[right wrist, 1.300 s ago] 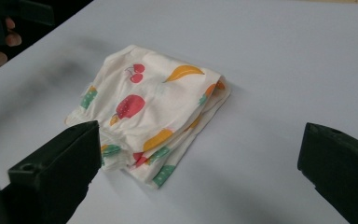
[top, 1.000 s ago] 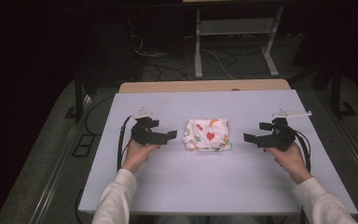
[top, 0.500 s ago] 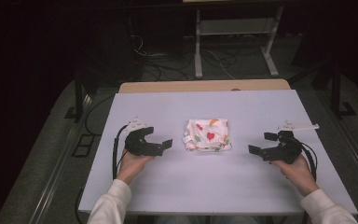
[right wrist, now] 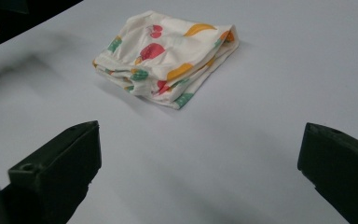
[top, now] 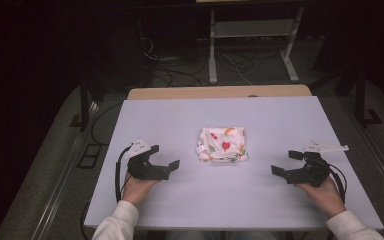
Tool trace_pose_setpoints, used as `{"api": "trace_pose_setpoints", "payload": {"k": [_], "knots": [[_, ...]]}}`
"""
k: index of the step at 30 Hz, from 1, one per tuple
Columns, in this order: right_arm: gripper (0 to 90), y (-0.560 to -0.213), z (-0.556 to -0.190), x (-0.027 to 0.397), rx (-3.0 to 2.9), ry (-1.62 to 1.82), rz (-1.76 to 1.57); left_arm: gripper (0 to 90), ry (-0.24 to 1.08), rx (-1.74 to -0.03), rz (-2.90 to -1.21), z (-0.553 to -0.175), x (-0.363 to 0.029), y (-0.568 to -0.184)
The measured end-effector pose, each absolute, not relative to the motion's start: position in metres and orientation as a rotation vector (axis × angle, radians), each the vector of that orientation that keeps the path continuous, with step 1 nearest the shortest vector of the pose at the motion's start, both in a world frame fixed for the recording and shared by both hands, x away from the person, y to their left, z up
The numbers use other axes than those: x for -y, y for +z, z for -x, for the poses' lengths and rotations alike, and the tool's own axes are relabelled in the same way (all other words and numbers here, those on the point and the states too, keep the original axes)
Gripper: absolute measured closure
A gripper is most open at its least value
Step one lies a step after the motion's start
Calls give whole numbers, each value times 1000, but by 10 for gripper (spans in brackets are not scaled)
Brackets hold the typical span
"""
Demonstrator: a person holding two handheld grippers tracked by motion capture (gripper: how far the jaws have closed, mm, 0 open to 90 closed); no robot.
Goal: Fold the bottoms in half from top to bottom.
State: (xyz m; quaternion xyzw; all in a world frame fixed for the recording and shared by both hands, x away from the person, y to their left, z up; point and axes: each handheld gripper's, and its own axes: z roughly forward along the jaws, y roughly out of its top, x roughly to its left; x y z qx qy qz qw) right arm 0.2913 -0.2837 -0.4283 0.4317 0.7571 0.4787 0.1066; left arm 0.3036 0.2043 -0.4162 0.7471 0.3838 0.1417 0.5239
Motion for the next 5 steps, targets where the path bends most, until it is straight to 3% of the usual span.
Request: {"api": "trace_pose_setpoints", "payload": {"k": [5], "knots": [[0, -431, -286, 286, -2228, 1409, -1273, 0, 345, -915, -1798, -294, -209, -419]]}}
